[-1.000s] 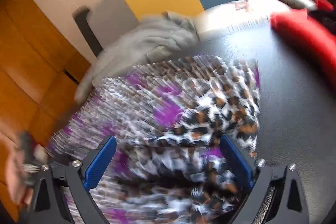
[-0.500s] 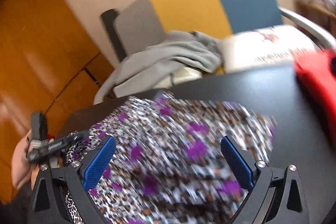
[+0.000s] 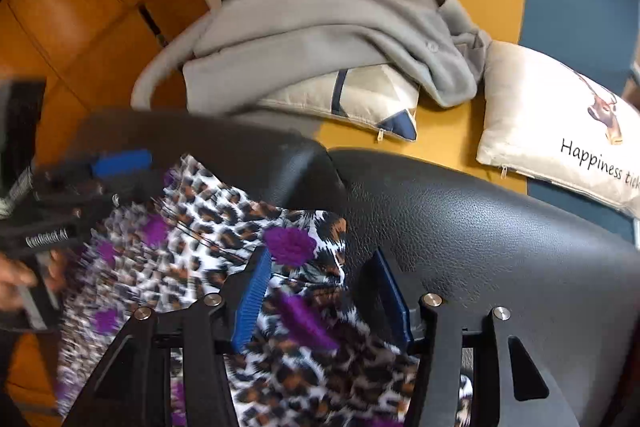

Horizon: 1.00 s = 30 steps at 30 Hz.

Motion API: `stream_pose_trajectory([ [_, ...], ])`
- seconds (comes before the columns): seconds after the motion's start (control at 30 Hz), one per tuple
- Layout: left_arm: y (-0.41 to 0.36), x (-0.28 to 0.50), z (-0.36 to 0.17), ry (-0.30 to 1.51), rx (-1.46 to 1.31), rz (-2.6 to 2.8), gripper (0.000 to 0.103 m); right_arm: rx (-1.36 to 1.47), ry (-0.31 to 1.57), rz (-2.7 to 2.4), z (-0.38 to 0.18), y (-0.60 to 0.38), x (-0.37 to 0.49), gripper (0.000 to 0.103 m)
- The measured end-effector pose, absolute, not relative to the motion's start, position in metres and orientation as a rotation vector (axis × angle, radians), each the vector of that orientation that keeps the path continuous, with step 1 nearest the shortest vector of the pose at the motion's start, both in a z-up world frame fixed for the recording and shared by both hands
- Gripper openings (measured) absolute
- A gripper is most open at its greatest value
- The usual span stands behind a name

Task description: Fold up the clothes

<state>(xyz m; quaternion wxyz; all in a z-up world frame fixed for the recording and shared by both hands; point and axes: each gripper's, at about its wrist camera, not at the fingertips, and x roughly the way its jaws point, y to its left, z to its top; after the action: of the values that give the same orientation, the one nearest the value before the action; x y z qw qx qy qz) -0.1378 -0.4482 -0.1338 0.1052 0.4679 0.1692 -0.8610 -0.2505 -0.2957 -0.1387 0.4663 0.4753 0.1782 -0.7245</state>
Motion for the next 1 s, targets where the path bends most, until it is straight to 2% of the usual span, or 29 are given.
stream_pose_trajectory([
  [0.1,-0.449,-0.149,-0.142,0.529,1.421,-2.521,0.054,1.143,0.535,-1.772,-0.139,-0.302,-0.246,0.049],
  [0.13,-0.449,-0.15,-0.141,0.534,1.411,-2.526,0.054,1.135,0.561,-1.77,-0.139,-0.305,-0.247,0.036],
  [0.17,-0.45,-0.15,-0.141,0.556,1.394,-2.529,0.048,1.134,0.561,-1.765,-0.138,-0.305,-0.247,0.015],
  [0.2,-0.453,-0.149,-0.141,0.605,1.381,-2.535,0.024,1.138,0.553,-1.759,-0.137,-0.306,-0.247,0.006],
  [0.23,-0.455,-0.147,-0.142,0.679,1.389,-2.542,0.01,1.142,0.546,-1.753,-0.136,-0.307,-0.247,0.006],
  [0.27,-0.458,-0.145,-0.143,0.74,1.392,-2.542,0.007,1.131,0.56,-1.761,-0.137,-0.307,-0.244,0.006],
  [0.53,-0.444,-0.1,-0.106,0.815,1.157,-2.686,0.007,1.041,0.431,-1.794,-0.108,-0.29,-0.226,0.005],
  [0.67,-0.42,-0.064,-0.089,0.759,1.081,-2.751,0.007,0.97,0.377,-1.796,-0.089,-0.263,-0.201,0.005],
  [0.93,-0.385,-0.01,-0.119,0.729,1.131,-2.718,0.008,0.963,0.313,-1.761,-0.114,-0.208,-0.14,0.006],
  [1.0,-0.38,0.001,-0.128,0.765,1.163,-2.699,0.012,0.989,0.303,-1.745,-0.124,-0.199,-0.132,0.007],
])
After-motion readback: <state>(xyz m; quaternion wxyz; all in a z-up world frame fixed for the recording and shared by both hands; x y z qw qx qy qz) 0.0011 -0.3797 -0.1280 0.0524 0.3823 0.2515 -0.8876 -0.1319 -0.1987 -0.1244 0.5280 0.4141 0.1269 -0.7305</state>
